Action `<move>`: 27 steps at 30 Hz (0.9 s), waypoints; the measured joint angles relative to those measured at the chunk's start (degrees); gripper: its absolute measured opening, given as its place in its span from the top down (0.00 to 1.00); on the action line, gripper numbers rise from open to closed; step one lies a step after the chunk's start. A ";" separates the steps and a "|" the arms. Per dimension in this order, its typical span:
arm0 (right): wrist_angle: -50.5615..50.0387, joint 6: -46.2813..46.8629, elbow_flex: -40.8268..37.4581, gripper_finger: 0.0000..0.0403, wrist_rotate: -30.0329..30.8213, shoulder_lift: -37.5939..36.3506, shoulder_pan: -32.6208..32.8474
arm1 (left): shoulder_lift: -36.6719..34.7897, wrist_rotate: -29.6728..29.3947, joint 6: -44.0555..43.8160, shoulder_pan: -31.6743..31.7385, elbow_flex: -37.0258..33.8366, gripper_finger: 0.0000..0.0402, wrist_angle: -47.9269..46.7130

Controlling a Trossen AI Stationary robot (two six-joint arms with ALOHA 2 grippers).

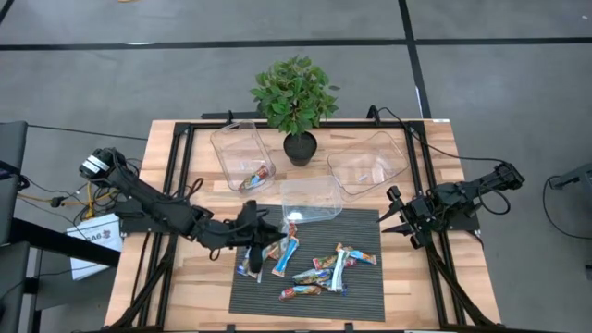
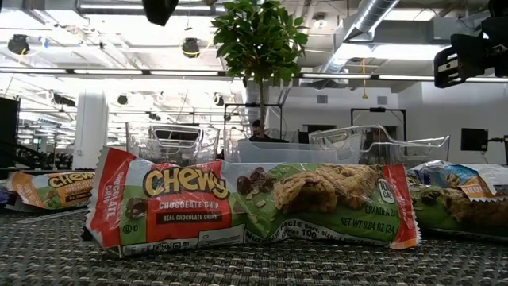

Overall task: Pick and place Granola Bars by type
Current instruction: Put the orange granola bar into the middle transparent bin

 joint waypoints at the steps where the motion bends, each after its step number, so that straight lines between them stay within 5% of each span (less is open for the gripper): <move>1: 0.01 0.00 0.00 0.67 0.00 -0.01 -0.01 | 0.00 -0.22 -0.18 0.24 0.00 0.91 -0.01; 9: 0.00 0.00 0.01 0.67 0.00 -0.01 -0.01 | 0.00 -0.27 -3.89 3.93 0.00 0.91 -1.75; 17: 0.00 0.00 0.00 0.67 0.00 0.00 0.00 | 0.08 -3.01 -8.94 10.37 4.55 0.91 -15.14; 27: 0.06 0.00 0.01 0.67 0.00 -0.01 -0.01 | 8.16 -4.66 -10.00 15.73 13.54 0.91 -17.72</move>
